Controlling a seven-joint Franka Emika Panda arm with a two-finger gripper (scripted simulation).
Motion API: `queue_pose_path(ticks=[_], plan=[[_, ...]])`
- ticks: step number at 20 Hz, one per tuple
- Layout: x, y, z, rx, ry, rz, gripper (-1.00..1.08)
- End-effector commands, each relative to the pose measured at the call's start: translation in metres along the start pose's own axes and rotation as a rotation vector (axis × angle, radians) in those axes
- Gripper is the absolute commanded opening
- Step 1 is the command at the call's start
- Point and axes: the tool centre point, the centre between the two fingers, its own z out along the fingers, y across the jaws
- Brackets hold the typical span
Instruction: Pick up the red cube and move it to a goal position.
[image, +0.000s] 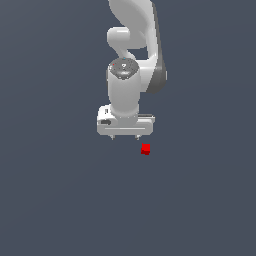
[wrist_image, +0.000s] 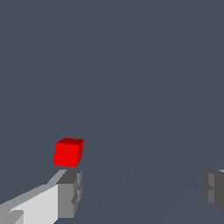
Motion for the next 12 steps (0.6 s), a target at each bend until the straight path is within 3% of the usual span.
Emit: queue_pose_path(ticks=[1, 12], plan=[[0.000, 0.000, 0.000, 0.000, 0.000, 0.000, 1.00], [-0.010, -0.023, 0.035, 0.002, -0.001, 0.026, 1.00]])
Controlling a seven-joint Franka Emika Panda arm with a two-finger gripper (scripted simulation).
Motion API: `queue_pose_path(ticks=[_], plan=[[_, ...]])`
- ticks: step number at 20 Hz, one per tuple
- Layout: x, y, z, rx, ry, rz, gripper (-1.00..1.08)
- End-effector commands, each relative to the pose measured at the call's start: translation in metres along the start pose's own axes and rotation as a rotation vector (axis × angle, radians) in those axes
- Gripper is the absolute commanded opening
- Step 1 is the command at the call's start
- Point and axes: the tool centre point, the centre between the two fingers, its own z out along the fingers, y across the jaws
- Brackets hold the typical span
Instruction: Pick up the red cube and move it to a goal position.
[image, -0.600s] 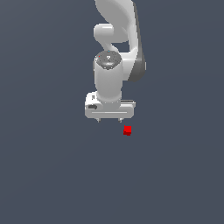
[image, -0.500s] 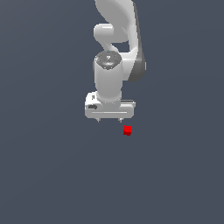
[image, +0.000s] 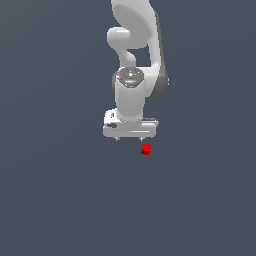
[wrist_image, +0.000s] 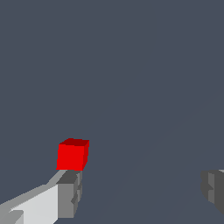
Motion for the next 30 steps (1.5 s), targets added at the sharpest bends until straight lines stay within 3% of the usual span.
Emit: queue_pose_path(ticks=[1, 13, 22, 23, 30], plan=[[-0.005, -0.010, 0.015, 0.001, -0.001, 0.011, 1.00], [-0.024, -0.071, 0.107, 0.004, -0.004, 0.080, 1.00], [-0.026, -0.085, 0.127, 0.005, -0.004, 0.094, 1.00], [-0.026, -0.085, 0.127, 0.005, -0.004, 0.094, -1.00], [-0.026, -0.085, 0.127, 0.005, -0.004, 0.094, -1.00]])
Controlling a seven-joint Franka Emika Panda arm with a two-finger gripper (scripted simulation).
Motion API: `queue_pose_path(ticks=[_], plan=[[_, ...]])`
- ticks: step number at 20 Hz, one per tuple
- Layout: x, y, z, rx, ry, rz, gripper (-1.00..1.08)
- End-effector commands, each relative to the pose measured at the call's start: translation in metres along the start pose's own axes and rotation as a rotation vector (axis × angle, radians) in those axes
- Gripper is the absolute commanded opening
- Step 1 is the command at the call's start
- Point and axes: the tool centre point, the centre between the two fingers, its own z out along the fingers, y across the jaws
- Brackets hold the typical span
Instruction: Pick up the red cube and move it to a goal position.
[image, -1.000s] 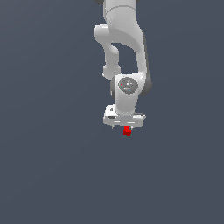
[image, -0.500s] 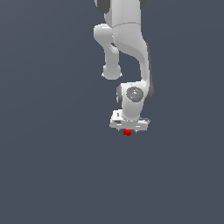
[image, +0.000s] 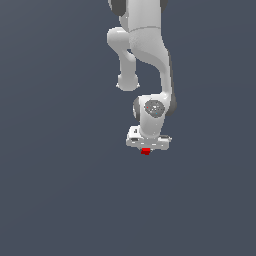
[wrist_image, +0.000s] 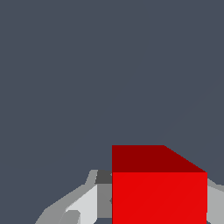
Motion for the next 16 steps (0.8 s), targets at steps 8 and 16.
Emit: queue_pose_path(ticks=[8, 16], plan=[[0.002, 0.006, -0.008, 0.000, 0.000, 0.000, -1.00], [0.014, 0.038, -0.054, 0.000, 0.000, 0.000, -1.00]])
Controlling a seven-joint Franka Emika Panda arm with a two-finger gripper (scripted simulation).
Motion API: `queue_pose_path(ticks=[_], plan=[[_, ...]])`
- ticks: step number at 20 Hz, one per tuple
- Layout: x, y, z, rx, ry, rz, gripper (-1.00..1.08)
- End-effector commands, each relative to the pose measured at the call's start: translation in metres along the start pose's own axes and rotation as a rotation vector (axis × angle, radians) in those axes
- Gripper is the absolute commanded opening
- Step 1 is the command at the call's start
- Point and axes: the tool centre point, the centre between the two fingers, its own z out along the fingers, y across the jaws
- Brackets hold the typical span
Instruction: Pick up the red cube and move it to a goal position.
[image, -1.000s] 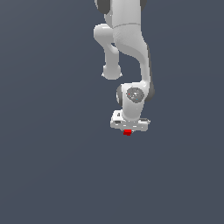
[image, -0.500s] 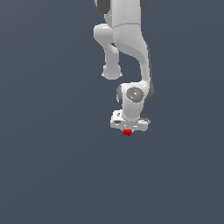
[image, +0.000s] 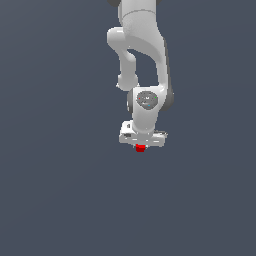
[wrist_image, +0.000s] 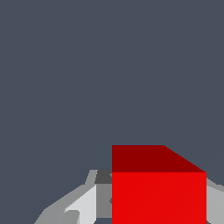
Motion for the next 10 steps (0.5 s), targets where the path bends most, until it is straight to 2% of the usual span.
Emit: queue_pose_path(ticks=[1, 10], plan=[[0.005, 0.014, -0.020, 0.000, 0.002, 0.001, -1.00], [0.024, 0.059, -0.086, 0.001, 0.002, 0.001, -1.00]])
